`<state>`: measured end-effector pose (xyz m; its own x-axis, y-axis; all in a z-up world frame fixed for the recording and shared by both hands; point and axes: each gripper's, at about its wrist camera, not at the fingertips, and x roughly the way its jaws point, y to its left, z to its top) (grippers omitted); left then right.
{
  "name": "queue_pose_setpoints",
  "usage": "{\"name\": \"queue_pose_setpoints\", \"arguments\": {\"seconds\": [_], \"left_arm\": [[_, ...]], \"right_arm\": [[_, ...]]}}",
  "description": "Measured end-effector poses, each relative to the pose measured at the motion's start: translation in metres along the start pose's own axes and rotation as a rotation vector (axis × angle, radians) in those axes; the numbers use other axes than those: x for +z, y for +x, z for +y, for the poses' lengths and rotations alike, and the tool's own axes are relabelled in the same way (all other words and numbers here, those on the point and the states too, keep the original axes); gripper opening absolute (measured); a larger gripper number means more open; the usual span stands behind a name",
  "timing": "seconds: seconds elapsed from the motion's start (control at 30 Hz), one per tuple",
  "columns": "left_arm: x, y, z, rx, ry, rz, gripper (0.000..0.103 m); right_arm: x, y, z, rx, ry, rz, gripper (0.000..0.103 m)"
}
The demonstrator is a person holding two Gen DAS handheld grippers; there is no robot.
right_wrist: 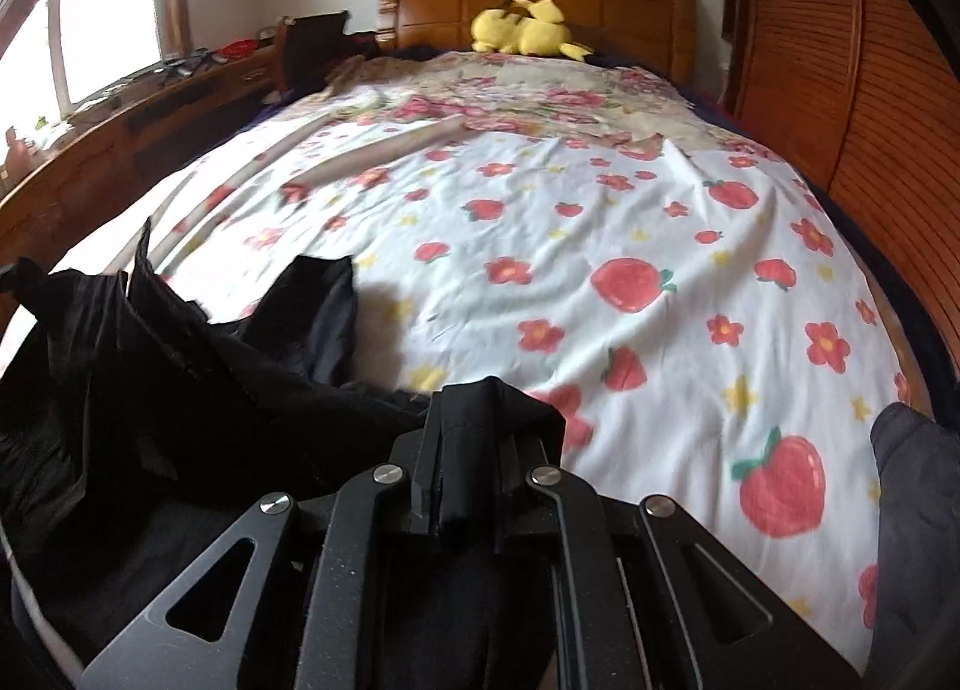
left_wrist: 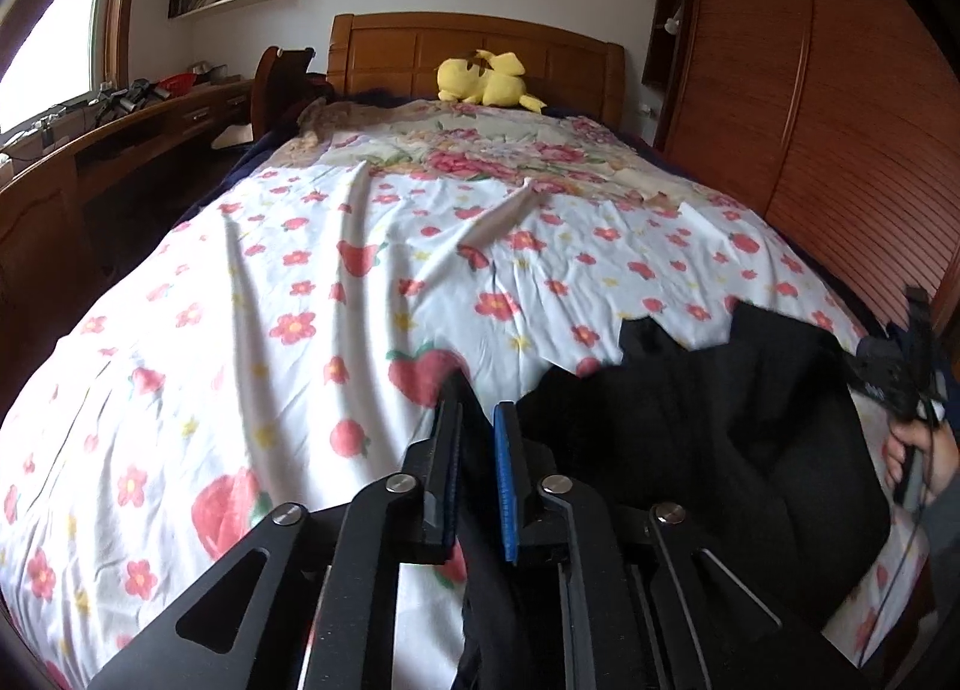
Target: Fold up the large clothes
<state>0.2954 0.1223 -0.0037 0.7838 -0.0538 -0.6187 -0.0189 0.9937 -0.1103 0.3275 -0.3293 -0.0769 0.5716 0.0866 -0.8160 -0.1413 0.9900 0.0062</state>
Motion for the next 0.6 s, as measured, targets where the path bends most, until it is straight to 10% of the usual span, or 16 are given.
{"name": "queue_pose_setpoints", "arguments": {"seconds": [0.4, 0.6], "left_arm": [[-0.022, -0.03, -0.009, -0.018, 0.049, 0.043, 0.03], [-0.027, -0.045, -0.01, -0.05, 0.077, 0.026, 0.03]], "right_arm": [[0.023, 0.045, -0.017, -0.065, 0.136, 0.05, 0.012], [0.015, 0.03, -0.01, -0.165, 0.057, 0.113, 0.04]]}}
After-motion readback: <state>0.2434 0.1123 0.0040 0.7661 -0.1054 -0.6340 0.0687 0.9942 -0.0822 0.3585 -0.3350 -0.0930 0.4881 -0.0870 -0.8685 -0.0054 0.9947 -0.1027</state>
